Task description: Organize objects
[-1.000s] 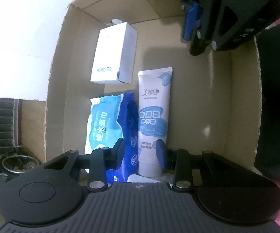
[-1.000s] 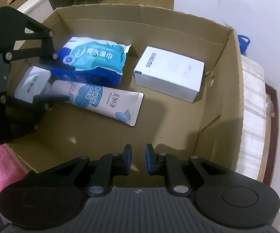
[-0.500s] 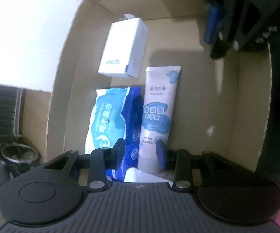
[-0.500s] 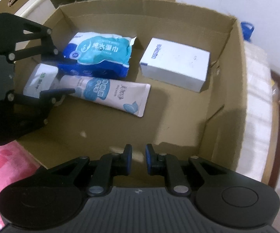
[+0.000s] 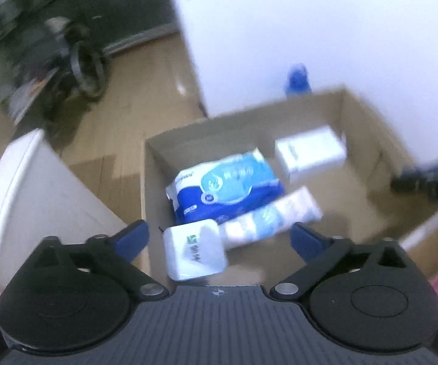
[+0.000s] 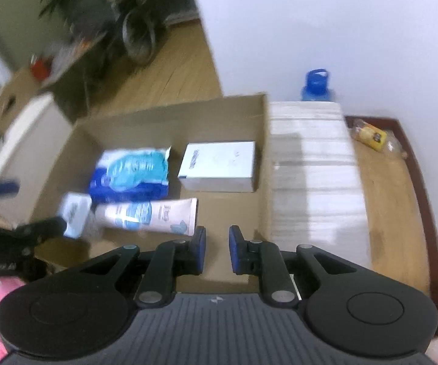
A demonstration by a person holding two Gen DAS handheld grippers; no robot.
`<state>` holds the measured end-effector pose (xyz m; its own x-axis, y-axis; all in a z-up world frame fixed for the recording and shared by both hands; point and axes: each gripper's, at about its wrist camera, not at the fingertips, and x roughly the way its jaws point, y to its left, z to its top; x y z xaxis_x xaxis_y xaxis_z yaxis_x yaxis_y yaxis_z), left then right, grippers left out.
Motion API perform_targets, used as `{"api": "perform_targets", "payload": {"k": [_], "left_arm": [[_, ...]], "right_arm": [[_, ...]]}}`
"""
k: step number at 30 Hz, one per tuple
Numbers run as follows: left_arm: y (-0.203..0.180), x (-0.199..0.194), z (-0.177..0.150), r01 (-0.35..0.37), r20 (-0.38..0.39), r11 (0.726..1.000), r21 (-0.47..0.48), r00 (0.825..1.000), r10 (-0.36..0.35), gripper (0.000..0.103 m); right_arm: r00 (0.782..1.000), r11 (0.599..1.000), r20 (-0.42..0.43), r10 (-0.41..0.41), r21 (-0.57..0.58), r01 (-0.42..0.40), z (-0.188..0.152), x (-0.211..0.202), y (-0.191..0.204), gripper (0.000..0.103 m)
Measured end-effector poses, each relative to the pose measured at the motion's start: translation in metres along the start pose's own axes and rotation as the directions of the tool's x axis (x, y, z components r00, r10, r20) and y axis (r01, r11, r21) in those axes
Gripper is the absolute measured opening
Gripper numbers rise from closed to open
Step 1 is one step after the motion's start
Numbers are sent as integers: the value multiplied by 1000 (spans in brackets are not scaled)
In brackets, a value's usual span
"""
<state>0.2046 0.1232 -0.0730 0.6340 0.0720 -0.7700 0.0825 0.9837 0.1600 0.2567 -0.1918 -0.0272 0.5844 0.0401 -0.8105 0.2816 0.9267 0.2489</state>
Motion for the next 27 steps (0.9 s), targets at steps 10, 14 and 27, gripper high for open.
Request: {"api": "perform_targets", "payload": {"k": [10,14,27], "left_arm": [[-25,-44,-32,-68,46,976,-209,996,79,103],[-30,-63,-34,-41,98,975,-219,993,64,103],[-58,-85,-47,-146,162,979,-143,972,169,103]], "right_arm": [[982,997,188,-31,81,16,-45,-45,3,19],[989,996,134,-63,78,53,-46,-44,0,19],[981,996,175,-88,29,84,-58,-56,20,22]]}}
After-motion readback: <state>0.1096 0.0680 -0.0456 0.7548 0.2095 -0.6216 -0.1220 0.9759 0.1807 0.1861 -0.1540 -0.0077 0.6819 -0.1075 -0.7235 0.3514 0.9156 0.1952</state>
